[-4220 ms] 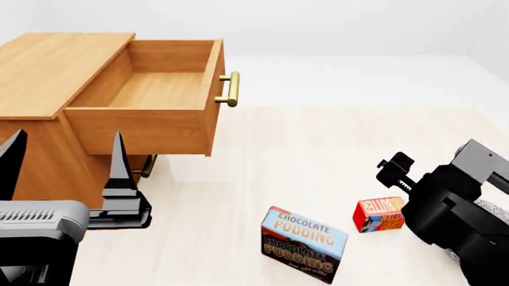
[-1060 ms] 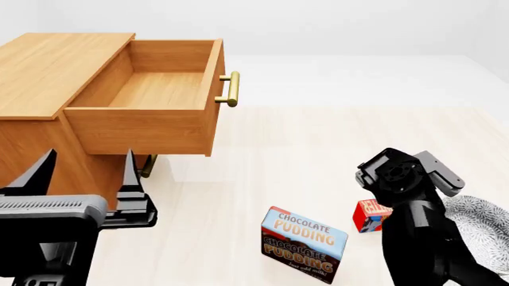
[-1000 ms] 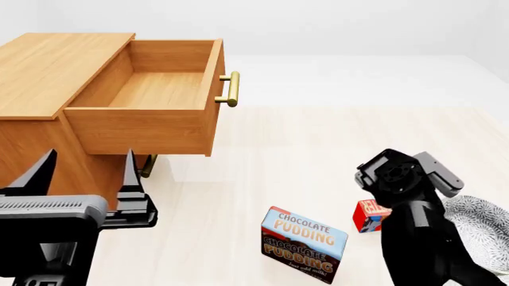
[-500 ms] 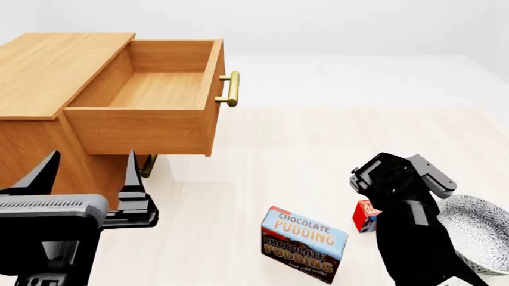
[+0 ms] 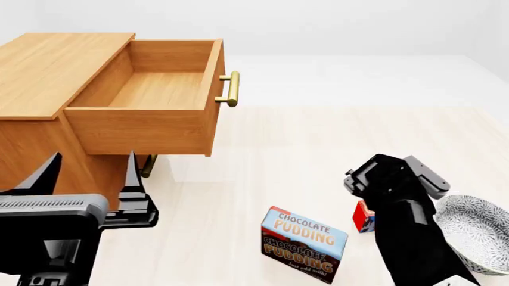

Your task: Put the butter at the back in the top drawer of the cabinet and close it.

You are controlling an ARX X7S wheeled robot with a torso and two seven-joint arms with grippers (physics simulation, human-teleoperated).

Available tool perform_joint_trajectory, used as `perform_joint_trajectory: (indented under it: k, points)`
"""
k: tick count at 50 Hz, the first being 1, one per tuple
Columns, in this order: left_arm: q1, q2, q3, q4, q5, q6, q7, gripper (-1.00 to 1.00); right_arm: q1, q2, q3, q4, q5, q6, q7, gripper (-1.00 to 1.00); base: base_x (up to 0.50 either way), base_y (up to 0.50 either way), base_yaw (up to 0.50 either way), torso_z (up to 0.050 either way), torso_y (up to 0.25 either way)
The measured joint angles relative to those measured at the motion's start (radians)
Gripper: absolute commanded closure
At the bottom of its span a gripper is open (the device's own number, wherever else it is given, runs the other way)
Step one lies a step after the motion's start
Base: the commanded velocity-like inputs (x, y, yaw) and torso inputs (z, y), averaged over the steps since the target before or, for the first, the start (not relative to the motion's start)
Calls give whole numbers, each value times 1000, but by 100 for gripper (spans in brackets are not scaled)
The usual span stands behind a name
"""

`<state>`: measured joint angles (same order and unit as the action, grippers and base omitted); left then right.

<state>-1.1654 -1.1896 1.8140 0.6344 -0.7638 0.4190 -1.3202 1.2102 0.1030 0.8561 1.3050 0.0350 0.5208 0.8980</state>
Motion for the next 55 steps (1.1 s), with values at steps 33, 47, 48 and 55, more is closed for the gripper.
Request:
perform_joint_trajectory:
  k: [33,47,48,55]
  points:
    - [25,0,-12,-19,-1,13,6,-100,6,-3,31,4,-33,6,-11,100,0,0,0,0,0]
    - [32,-5,-16,-10,3,7,3,-100,30,-5,22,4,-33,-37,-34,100,0,0,0,0,0]
    - [32,-6,-16,-9,4,7,3,-100,34,-5,20,4,-33,-40,-36,100,0,0,0,0,0]
    - [34,-10,-18,2,7,1,0,-100,45,-25,2,-57,-38,-24,-59,100,0,0,0,0,1]
